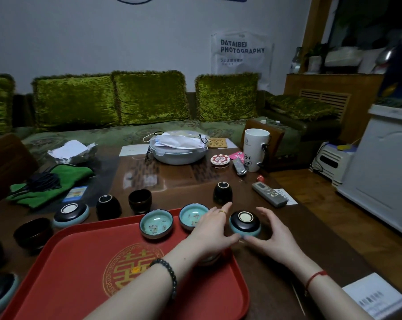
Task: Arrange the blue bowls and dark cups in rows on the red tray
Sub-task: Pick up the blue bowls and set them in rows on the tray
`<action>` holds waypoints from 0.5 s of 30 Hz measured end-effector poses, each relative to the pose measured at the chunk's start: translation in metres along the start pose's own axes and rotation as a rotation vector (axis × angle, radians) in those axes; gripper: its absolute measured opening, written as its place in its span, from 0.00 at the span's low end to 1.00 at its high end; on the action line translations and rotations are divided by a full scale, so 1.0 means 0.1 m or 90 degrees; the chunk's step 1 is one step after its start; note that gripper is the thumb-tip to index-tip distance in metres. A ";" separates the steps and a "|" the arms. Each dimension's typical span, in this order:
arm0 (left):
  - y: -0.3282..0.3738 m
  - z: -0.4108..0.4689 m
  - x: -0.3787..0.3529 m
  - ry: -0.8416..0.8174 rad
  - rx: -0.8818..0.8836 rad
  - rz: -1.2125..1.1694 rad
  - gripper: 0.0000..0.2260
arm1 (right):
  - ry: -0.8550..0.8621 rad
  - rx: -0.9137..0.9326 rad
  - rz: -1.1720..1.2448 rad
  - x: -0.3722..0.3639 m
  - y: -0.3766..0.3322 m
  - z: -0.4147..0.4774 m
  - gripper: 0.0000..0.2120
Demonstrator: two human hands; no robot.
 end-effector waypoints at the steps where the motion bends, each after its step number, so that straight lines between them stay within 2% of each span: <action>1: 0.01 0.06 -0.02 -0.001 0.000 0.005 0.36 | -0.009 -0.006 -0.004 -0.02 0.05 0.02 0.39; 9: -0.09 0.39 -0.24 -0.016 0.054 0.100 0.35 | -0.051 -0.009 -0.035 -0.20 0.21 0.18 0.40; 15: -0.09 0.45 -0.28 0.004 0.056 0.090 0.35 | -0.034 -0.004 -0.022 -0.22 0.21 0.24 0.40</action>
Point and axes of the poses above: each hand's wrist, its own z-axis towards the middle knuckle, its own x-axis out of the back of the hand, y = z × x, the point moved 7 cm from there along z, towards the middle knuckle, and after that the axes turned 11 degrees about -z, right-handed, at the moved point
